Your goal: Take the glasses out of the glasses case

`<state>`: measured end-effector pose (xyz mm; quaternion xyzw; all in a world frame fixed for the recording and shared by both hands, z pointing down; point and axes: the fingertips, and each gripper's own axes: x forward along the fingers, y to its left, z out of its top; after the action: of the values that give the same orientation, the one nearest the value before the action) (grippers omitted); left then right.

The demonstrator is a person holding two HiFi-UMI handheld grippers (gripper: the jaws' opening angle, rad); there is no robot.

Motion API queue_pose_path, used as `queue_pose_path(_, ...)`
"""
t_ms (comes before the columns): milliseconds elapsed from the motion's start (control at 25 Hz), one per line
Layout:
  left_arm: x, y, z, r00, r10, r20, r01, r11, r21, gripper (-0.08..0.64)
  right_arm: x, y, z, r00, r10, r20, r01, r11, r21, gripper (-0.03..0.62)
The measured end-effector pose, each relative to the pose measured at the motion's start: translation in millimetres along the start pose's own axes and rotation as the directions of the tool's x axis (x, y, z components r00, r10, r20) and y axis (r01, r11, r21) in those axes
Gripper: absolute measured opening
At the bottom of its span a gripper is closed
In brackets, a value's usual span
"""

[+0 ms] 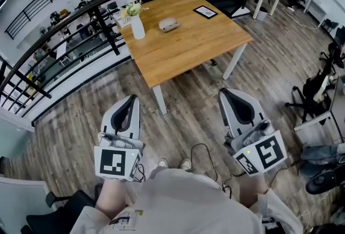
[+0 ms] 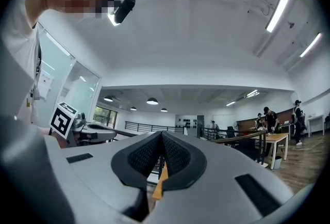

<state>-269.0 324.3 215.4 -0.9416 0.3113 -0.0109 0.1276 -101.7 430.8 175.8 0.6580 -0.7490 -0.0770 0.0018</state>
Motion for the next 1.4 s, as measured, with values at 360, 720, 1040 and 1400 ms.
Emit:
queue_pose_path(360,15,-10,-4,1.0,0.006,-0.016,-0.006,1.0,0.011,0.017,-3,-22,1,0.998,-0.019,0.059,0.016,0.999,0.048,0.034)
queue_pose_path(720,38,-27,-4,1.0,-0.009,-0.024,0.01,1.0,0.024,0.017,-5,-40,-2,0.997,0.005,0.075,-0.01,0.998,0.064,0.218)
queue_pose_path(1040,73,-28,-16,1.0,-0.017,-0.02,0.018,0.999,0.04,0.017,11,-65,-23,0.998,0.018,0.059,-0.021,0.998,0.057,0.218)
queue_pose_path(1400,126,-13,-37,0.999,-0.031,-0.013,0.031,0.999,0.029,0.017,53,-97,-50,1.0,0.015,0.017,-0.015,0.999,0.039,0.216)
